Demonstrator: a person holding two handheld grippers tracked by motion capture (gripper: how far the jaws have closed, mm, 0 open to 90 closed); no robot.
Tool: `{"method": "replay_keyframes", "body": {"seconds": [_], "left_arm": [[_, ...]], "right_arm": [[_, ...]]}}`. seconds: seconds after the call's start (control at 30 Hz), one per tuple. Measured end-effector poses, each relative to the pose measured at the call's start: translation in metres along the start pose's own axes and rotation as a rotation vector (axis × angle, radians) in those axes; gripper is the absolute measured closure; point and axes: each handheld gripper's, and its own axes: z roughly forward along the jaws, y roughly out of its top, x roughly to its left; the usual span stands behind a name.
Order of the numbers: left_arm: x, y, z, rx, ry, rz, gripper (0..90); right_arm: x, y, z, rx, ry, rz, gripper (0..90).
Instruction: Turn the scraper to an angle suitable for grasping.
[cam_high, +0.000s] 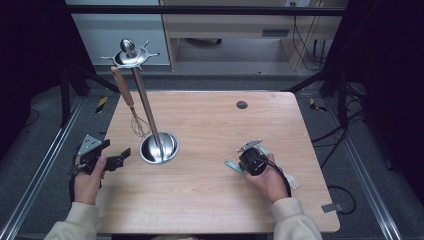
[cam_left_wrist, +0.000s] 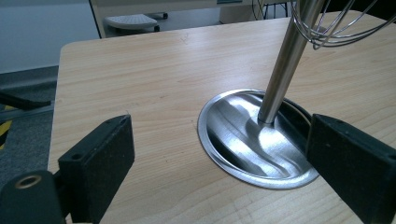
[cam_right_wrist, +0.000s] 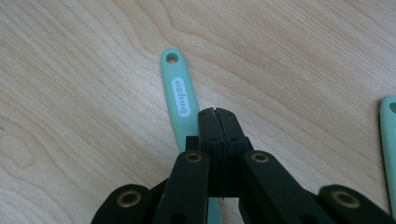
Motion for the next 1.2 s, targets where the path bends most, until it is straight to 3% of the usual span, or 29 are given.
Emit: {"method": "replay_keyframes", "body": {"seconds": [0.37, 0.87, 1.2], "left_arm": [[0.001, 0.000, 0.000, 0.002, 0.003, 0.000, 7.7], [0.002, 0.000, 0.000, 0.001, 0.002, -0.004, 7.6], [0.002, -0.001, 0.000, 0.003, -0.001, -0.004, 7.6]], "right_arm": [[0.002, 0.005, -0.008, 0.058, 0.004, -0.059, 85.3], [0.007, 0.021, -0.005, 0.154, 0.039, -0.122, 71.7], [0.008, 0.032, 0.006, 0.235, 0.055, -0.150, 65.8]]}}
